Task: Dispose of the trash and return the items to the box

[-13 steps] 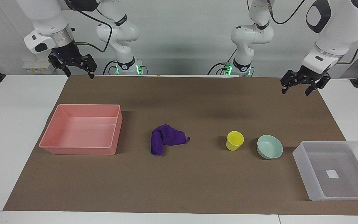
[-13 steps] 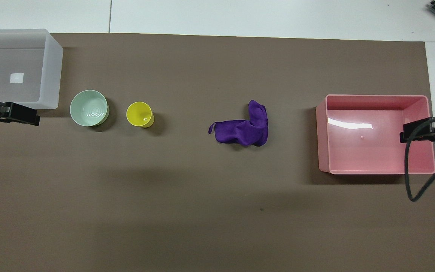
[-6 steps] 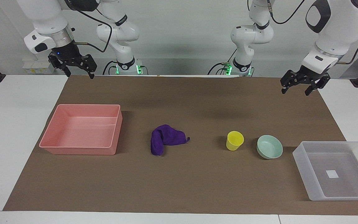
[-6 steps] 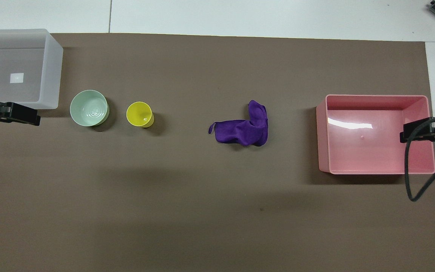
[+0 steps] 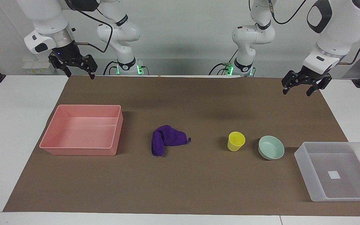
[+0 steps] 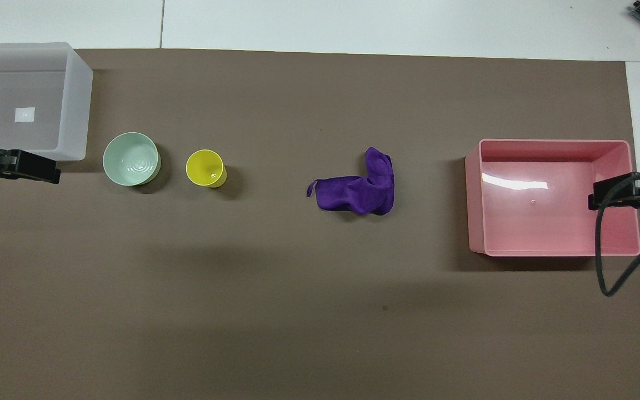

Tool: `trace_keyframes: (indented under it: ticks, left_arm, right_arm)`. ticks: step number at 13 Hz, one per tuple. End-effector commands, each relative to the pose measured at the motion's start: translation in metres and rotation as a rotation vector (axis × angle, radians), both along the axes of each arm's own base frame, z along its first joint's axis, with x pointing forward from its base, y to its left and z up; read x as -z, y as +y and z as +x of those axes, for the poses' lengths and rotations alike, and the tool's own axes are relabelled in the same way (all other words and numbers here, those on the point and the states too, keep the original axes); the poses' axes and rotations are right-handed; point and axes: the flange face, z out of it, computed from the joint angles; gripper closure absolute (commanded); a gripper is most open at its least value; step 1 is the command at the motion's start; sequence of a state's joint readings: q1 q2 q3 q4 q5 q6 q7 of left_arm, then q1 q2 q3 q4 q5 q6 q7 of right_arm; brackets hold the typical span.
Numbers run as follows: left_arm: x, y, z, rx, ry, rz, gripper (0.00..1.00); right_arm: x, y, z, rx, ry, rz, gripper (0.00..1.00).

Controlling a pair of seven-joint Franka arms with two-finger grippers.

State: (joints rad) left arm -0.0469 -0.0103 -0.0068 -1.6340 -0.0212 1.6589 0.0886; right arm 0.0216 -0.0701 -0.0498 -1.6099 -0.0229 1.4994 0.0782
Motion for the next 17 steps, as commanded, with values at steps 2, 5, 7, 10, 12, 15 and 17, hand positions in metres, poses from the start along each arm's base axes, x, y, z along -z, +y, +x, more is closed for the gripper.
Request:
trace_keyframes:
  ticks: [2,5,7,10,12,15,17]
  left_arm:
    - [0.021,0.000,0.001,-0.007,-0.047,0.012,0.00]
    - [0.046,0.004,0.016,-0.016,-0.068,0.011,0.00]
    - [0.077,0.003,0.031,-0.021,-0.081,0.008,0.00]
    - [0.142,-0.001,0.049,-0.023,-0.118,0.002,0.00]
    - [0.167,0.000,0.060,-0.028,-0.148,-0.003,0.00]
    - [0.210,0.000,0.075,-0.032,-0.155,-0.004,0.00]
    - [0.242,0.007,0.084,-0.048,-0.163,-0.005,0.00]
  right_arm:
    - [-0.001,-0.001,-0.006,-0.009,0.005,0.015,0.00]
    - [-0.002,-0.001,-0.006,-0.009,0.004,0.015,0.00]
    - [-0.001,-0.001,-0.006,-0.009,0.005,0.015,0.00]
    - [-0.002,-0.001,-0.006,-0.013,0.005,0.015,0.00]
    - [-0.001,-0.009,-0.006,0.004,0.010,0.016,0.00]
    - [0.006,-0.006,-0.005,-0.050,-0.005,0.017,0.00]
    - [0.021,0.003,-0.001,-0.061,-0.068,0.015,0.00]
